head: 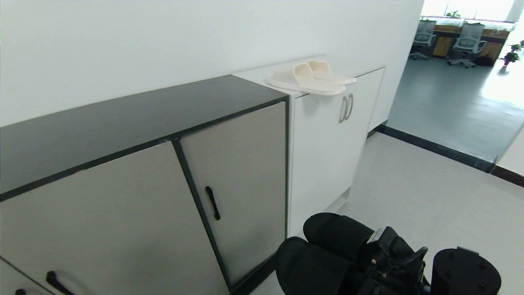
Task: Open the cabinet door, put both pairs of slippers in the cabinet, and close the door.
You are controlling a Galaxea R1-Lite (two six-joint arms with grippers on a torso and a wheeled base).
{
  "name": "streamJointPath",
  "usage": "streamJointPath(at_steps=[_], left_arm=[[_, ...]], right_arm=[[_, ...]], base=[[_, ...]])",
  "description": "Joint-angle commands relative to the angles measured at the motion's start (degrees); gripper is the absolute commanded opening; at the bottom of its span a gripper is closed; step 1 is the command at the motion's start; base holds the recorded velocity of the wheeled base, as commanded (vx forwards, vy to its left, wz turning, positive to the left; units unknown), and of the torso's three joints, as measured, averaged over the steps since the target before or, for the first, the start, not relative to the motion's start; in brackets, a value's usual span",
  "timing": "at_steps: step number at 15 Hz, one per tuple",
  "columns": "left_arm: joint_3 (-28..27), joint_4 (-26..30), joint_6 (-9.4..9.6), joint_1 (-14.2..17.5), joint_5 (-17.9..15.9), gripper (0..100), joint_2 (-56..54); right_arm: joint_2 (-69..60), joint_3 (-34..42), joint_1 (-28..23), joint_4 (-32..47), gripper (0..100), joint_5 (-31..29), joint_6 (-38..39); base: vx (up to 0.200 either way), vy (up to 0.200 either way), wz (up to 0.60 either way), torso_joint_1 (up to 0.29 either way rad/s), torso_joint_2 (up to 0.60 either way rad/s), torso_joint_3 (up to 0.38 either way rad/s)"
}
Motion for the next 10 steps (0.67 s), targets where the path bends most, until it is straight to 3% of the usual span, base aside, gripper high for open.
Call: streamJointPath(at_steps=[1,10], left_arm=[[0.0,0.0,-0.02,0.0,0.0,0,0.0],[0.0,0.0,-0.02,0.0,0.0,0,0.0]], right_arm=[[0.0,0.0,0.0,0.0,0,0.0,0.0],[0.0,0.4,0.0,0.0,0,0.0,-0.8]], base=[[0.0,0.0,0.6,0.012,0.01,0.002],[0.0,0.0,0.6,0.003,0.0,0.002]])
